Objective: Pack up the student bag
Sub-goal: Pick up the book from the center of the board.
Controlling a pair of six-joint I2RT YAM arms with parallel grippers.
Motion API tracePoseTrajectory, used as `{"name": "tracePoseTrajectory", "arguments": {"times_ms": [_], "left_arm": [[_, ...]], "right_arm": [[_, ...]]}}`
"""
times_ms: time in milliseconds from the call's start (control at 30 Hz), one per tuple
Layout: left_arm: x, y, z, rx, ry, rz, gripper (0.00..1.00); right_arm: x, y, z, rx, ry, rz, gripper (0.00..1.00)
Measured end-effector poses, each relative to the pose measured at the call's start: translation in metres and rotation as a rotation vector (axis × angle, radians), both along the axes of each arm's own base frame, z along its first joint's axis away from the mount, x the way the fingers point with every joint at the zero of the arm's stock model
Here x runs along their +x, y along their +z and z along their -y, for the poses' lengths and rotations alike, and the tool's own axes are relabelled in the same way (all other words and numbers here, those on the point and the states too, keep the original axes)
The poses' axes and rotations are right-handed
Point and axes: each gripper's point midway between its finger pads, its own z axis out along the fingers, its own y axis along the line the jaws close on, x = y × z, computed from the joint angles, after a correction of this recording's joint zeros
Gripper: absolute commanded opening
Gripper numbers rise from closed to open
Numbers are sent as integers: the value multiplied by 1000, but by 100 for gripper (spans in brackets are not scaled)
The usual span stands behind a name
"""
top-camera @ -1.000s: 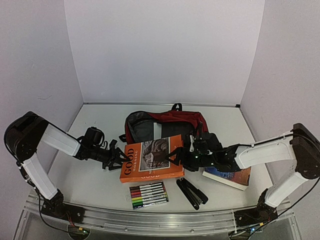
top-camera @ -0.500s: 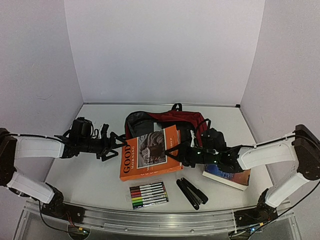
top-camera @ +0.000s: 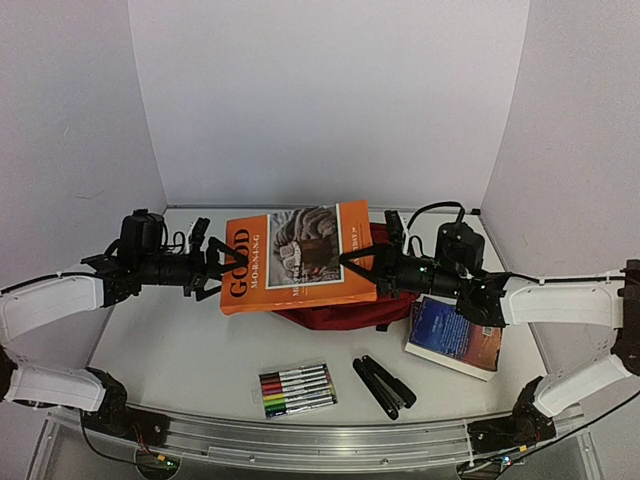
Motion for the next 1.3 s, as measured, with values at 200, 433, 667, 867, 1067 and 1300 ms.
{"name": "tracePoseTrajectory", "arguments": {"times_ms": [200,433,667,867,1067,1300], "left_arm": [[-10,18,3,-57,-49,19,100],[-25,55,12,-198,-147,88,84],[-33,62,13,-243,-184,94,53],[-36,63,12,-267,-180,89,40],[-34,62,11,-278,-159,74,24],[-29,62,9,-282,-120,63,18]], "right_arm": [[-7,15,-2,62,46,10,25],[-15,32,-3,141,85,31,25],[-15,33,-2,165,87,30,30],[-12,21,-4,153,77,9,42],[-5,5,-3,134,49,-14,61],[2,-9,1,107,15,-19,88]]}}
